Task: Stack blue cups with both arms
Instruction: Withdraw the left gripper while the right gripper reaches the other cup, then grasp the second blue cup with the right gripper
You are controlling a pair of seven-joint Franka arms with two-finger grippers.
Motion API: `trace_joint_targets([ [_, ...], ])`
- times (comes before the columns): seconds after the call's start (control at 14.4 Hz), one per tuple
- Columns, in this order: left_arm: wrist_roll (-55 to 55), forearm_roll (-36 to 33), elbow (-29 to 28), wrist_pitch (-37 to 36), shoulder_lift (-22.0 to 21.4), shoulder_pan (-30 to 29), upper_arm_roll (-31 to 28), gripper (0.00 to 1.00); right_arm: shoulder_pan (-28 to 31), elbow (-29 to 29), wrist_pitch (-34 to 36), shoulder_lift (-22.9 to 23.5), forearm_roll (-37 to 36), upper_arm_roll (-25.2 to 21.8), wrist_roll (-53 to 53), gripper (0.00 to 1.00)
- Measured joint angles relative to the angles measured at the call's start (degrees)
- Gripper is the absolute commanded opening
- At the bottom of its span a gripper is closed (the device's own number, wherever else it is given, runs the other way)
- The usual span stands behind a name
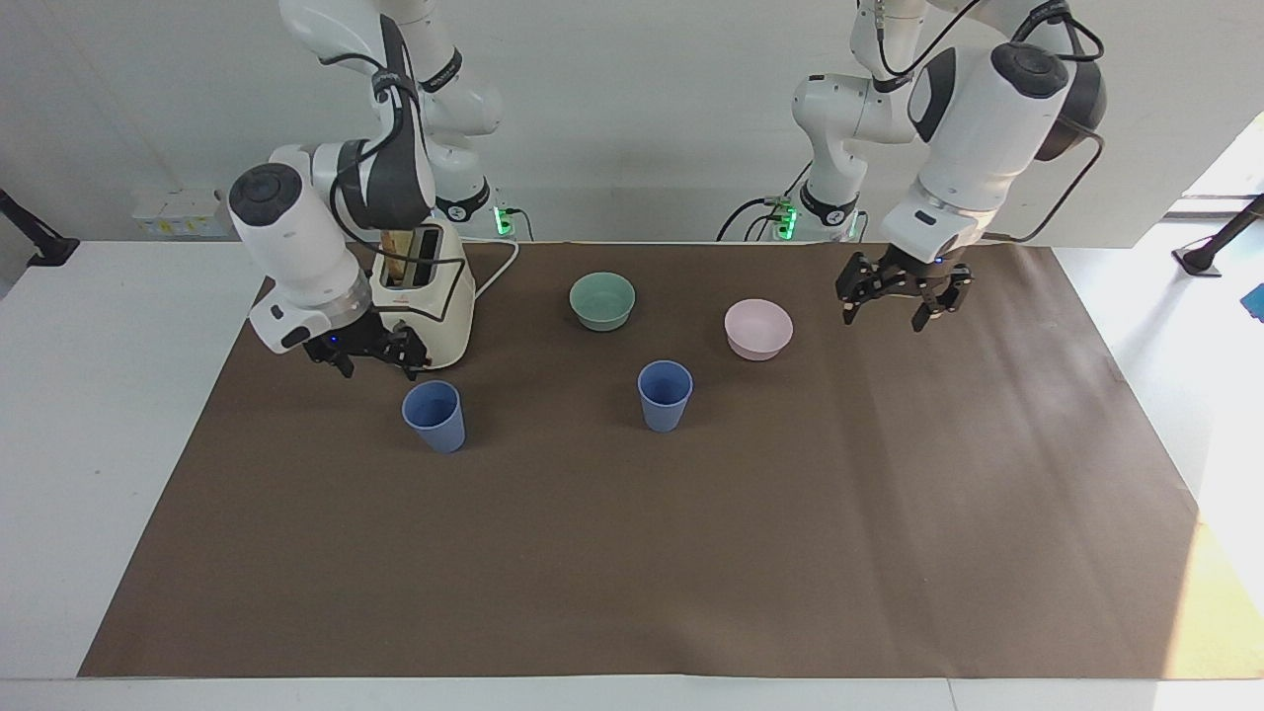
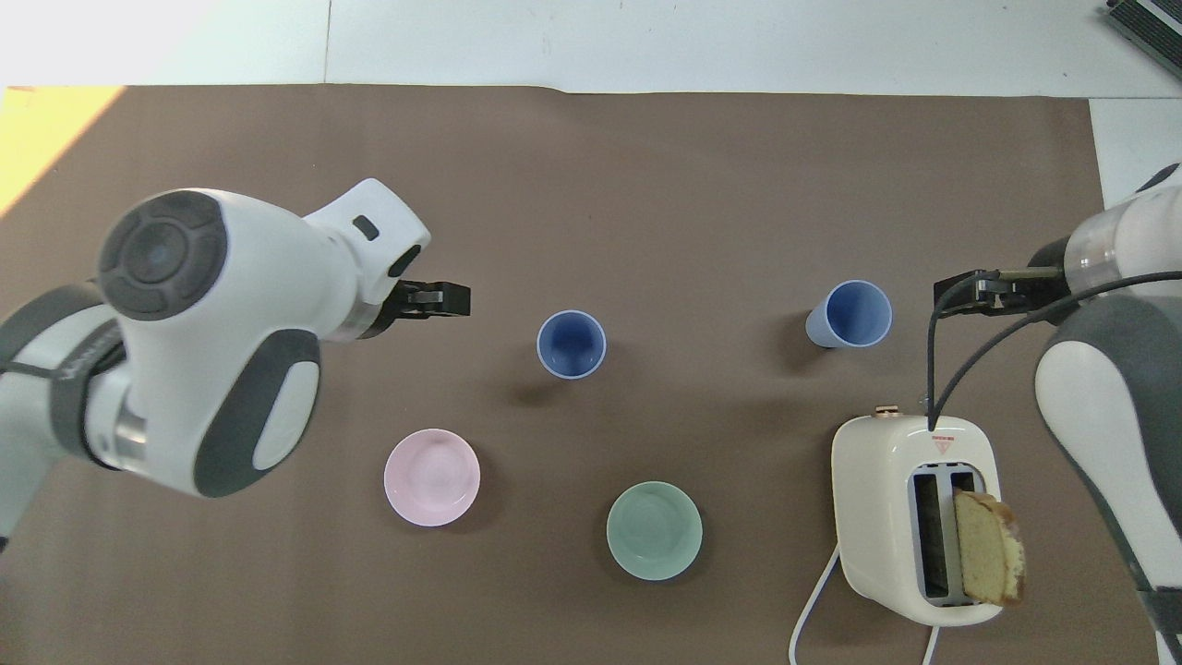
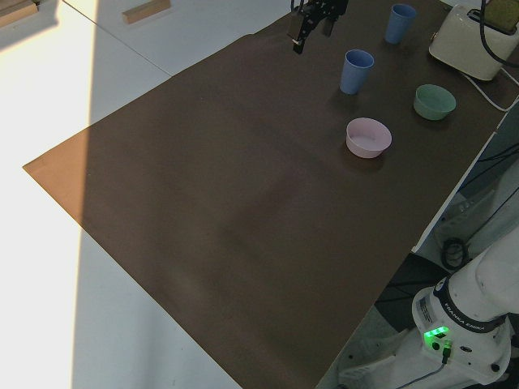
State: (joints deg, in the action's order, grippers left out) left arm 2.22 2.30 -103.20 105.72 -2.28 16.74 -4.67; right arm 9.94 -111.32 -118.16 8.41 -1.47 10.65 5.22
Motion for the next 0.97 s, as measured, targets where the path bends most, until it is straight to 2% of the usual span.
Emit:
trace_joint_targets([
  [0.21,-7.0,-0.9,4.9,-4.3,0.0,-5.6,-0.1,1.0,-0.1,-2.4,-5.8,3.7,0.0,0.0,0.2,1.0],
  [0.28,-9.7,-0.9,7.0,-6.4,0.1,-7.5,-0.1,1.0,-0.2,-2.5,-6.7,4.6,0.0,0.1,0.3,0.93],
  [0.35,-12.0,-1.0,8.9,-8.3,0.1,-9.2,-0.1,1.0,-0.3,-2.5,-7.0,5.2,0.0,0.1,0.3,0.31],
  [0.42,-13.4,-1.0,10.2,-9.8,0.1,-10.6,-0.1,1.0,-0.4,-2.5,-7.0,5.3,0.0,0.1,0.3,0.0],
  [0.97,-17.2,-1.0,13.0,-11.9,2.1,-13.7,-0.2,1.0,-0.6,-2.3,-7.0,5.3,0.0,0.1,1.1,0.0],
])
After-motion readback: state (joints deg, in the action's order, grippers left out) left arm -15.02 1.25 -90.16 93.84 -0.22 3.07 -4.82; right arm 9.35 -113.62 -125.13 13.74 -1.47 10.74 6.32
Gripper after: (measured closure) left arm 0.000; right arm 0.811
